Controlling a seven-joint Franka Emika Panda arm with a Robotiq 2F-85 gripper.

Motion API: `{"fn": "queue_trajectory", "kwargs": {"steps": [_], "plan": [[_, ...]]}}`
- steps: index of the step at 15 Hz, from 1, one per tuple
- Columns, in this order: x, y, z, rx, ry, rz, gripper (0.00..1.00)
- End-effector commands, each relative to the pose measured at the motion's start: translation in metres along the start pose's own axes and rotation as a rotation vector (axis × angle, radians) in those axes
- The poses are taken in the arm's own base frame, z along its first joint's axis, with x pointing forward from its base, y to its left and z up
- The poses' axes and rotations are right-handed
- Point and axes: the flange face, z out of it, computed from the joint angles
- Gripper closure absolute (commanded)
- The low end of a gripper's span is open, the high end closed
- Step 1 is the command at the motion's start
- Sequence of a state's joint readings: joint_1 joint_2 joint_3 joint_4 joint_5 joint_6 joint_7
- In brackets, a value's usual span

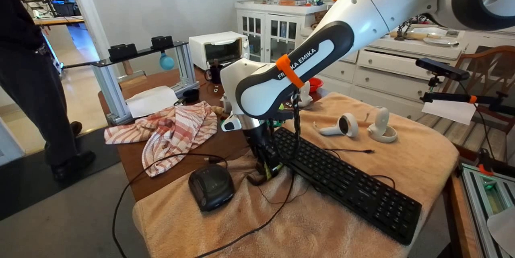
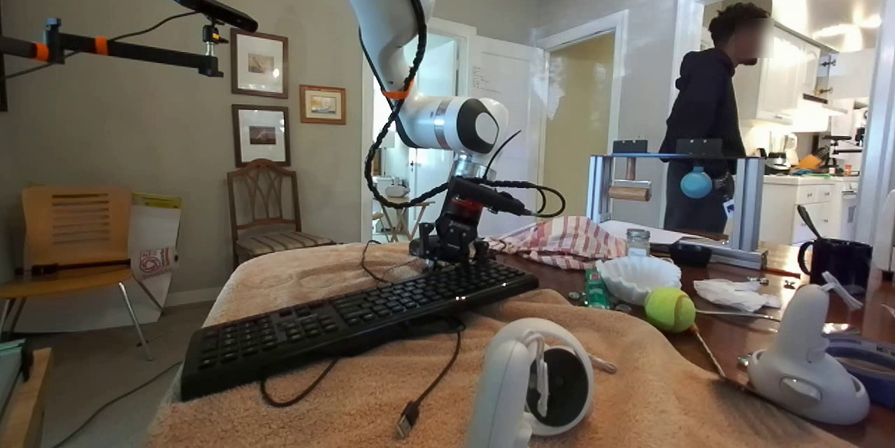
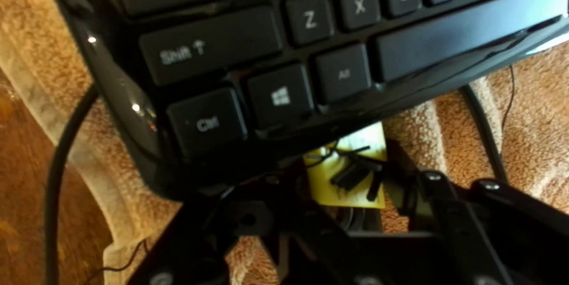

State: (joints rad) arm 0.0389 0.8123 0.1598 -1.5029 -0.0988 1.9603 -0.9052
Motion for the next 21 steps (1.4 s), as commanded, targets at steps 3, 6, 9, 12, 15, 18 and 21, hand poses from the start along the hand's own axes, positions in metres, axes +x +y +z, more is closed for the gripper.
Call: {"fn": "queue_trajectory", "kwargs": {"steps": [3,6,9,12,15,18,21], "plan": [[0.014,-0.016,-0.019,-0.021,-0.014,0.010,0.87],[0.027,-0.017,-0.032,-0.033,0.007,0.015,0.87],[0.022,-0.008,-0.045,-0.018,0.084,0.073,0.87],[0.016,0.002,-0.058,0.012,0.190,0.104,0.87],[0.007,0.014,-0.065,0.054,0.316,0.151,0.87],[-0.002,0.021,-0.073,0.073,0.412,0.189,0.87],[-0.009,0.025,-0.084,0.053,0.479,0.217,0.87]]}}
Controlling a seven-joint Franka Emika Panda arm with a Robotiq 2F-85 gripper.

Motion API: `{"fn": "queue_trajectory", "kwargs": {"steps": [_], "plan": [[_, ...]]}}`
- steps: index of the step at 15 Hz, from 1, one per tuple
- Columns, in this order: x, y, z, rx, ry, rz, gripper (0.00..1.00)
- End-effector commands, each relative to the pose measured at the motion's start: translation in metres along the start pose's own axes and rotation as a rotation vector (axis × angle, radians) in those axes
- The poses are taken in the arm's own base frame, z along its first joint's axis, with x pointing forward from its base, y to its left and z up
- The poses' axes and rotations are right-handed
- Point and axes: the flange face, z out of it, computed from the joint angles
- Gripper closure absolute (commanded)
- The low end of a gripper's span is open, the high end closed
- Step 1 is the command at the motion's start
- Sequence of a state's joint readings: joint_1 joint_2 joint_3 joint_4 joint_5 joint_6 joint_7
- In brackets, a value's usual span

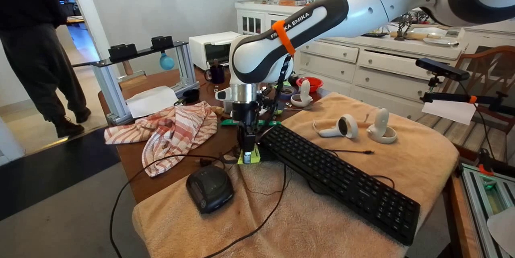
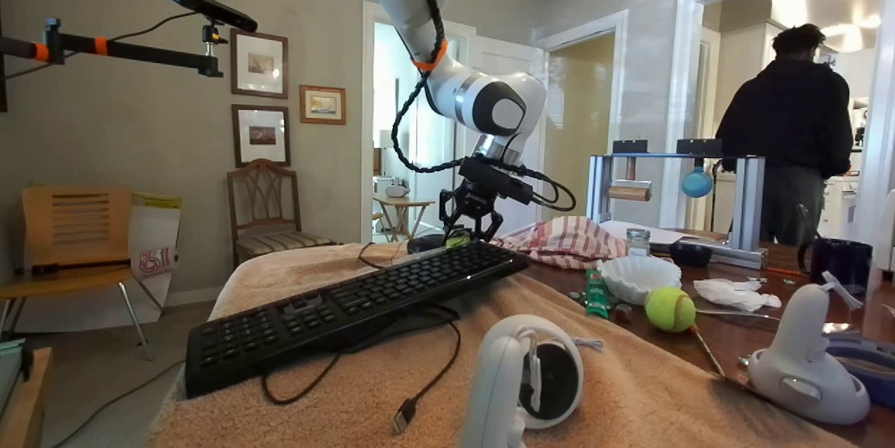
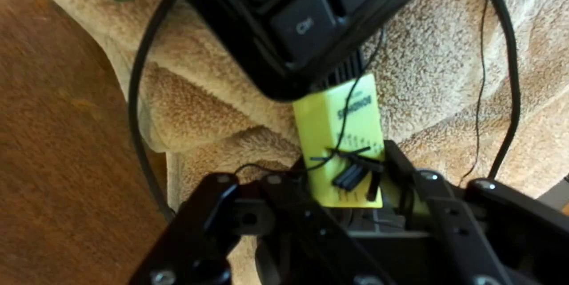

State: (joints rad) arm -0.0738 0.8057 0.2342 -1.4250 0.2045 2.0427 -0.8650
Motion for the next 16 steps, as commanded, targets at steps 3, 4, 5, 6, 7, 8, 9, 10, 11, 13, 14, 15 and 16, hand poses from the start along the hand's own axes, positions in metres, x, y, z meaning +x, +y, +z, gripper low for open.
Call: {"fn": "queue_trajectory", "kwargs": {"steps": [3,4,5,6,7,8,9,10,11,13,14,15,16], "plan": [[0.006,-0.003,-0.025,-0.045,0.104,0.023,0.87],[0.006,-0.004,-0.023,-0.050,0.084,0.023,0.87],[0.007,-0.004,-0.021,-0.051,0.073,0.023,0.87],[0.007,-0.005,-0.019,-0.049,0.063,0.025,0.70],[0.007,-0.006,-0.019,-0.051,0.056,0.029,0.38],[0.007,-0.007,-0.018,-0.050,0.046,0.028,0.49],[0.008,-0.008,-0.018,-0.056,0.034,0.035,0.83],[0.010,-0.010,-0.020,-0.060,0.035,0.040,0.78],[0.012,-0.013,-0.023,-0.062,0.031,0.041,0.79],[0.015,-0.018,-0.028,-0.075,0.026,0.041,0.92],[0.017,-0.019,-0.029,-0.078,0.025,0.044,1.00],[0.018,-0.021,-0.030,-0.080,0.015,0.049,1.00],[0.018,-0.023,-0.030,-0.079,0.010,0.048,0.77]]}}
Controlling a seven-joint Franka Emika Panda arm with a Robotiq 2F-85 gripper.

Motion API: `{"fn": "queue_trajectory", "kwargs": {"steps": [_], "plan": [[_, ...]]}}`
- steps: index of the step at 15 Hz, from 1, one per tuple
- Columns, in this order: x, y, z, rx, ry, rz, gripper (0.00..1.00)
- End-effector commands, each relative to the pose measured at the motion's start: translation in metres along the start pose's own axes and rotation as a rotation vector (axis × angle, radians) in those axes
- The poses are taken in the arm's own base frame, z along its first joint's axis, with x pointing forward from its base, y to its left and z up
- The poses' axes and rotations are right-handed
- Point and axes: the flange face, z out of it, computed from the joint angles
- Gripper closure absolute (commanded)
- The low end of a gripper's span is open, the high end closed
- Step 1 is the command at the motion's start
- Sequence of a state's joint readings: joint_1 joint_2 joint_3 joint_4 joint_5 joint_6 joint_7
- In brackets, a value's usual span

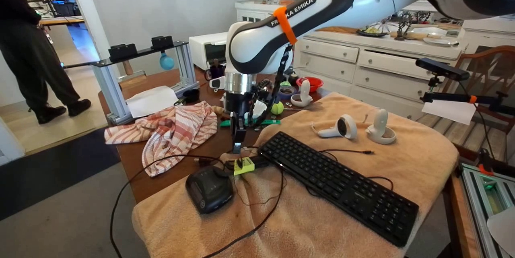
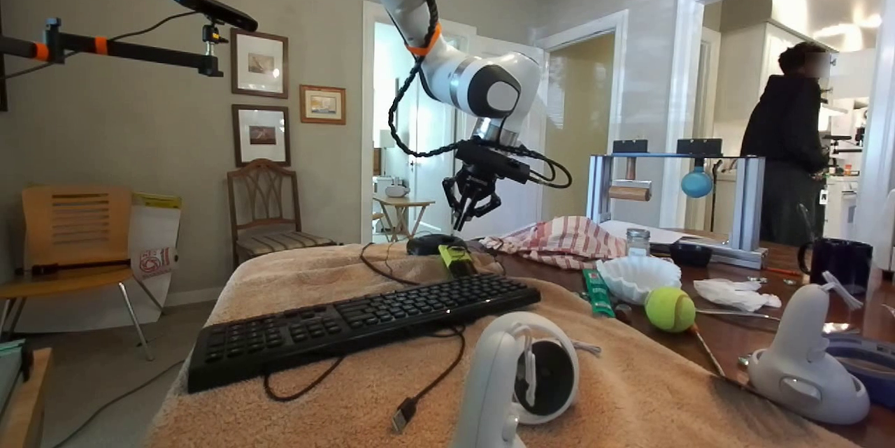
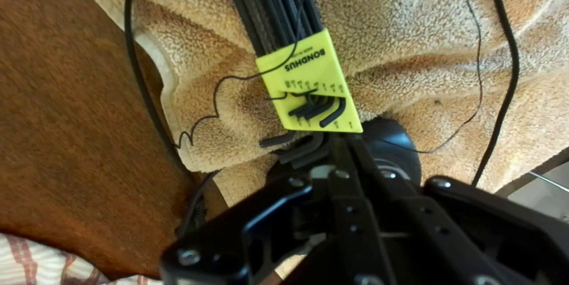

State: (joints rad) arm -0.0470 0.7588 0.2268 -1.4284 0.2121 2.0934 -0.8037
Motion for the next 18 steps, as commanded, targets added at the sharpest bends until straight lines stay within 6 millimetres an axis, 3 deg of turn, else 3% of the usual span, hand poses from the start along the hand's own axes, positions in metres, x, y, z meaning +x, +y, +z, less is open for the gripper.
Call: {"fn": "queue_trajectory", "kwargs": {"steps": [1,3,12,18], "plan": [[-0.002,-0.007,0.000,-0.011,-0.046,0.013,0.72],[-0.001,-0.007,0.004,-0.025,-0.054,-0.013,0.66],[-0.020,-0.010,0.033,-0.099,-0.124,-0.084,0.01],[-0.021,-0.017,0.053,-0.111,-0.161,-0.125,0.02]]}}
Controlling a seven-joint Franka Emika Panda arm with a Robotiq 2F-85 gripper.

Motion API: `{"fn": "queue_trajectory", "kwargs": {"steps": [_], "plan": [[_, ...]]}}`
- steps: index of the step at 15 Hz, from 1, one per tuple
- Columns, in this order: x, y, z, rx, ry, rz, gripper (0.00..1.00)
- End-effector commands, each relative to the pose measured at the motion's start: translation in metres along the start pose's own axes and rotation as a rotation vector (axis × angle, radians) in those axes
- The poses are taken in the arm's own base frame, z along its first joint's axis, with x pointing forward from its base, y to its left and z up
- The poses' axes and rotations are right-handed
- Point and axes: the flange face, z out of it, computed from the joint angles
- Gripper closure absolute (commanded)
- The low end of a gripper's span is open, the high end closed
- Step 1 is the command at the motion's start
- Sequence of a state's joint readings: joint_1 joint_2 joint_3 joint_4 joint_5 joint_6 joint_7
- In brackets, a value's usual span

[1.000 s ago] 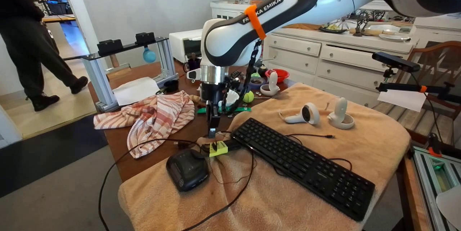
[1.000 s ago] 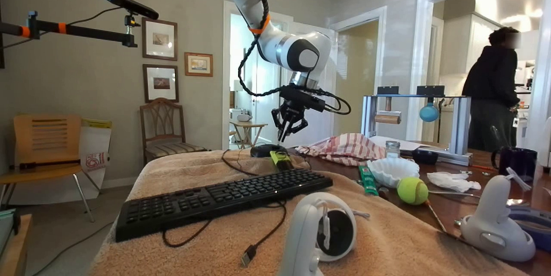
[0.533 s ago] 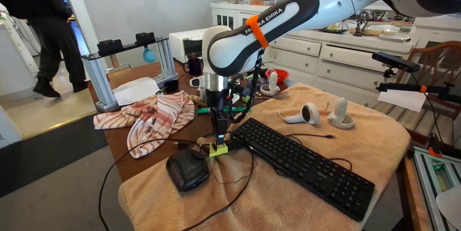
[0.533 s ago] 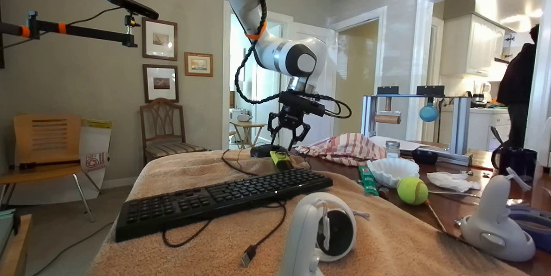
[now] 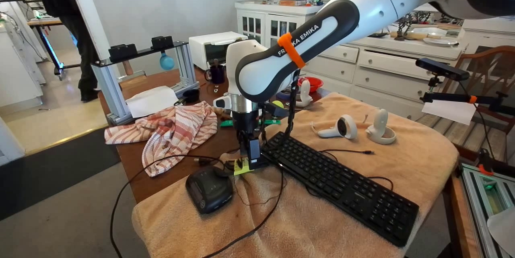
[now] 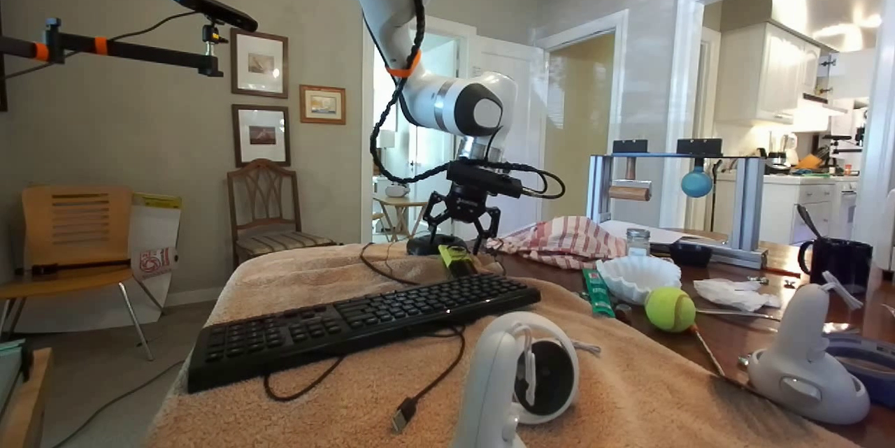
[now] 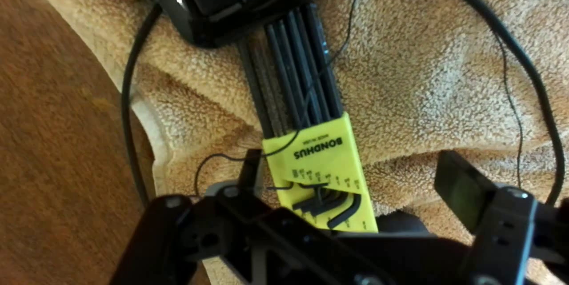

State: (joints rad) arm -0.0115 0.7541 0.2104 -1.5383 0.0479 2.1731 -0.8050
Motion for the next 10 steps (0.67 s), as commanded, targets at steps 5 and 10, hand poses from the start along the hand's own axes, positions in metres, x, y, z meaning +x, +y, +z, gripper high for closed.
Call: {"fn": "queue_trajectory", "kwargs": {"steps": [5,10], "plan": [[-0.007,-0.005,0.016,-0.031,-0.038,-0.019,0.06],[0.003,-0.006,0.020,-0.053,-0.055,-0.039,0.09]]}}
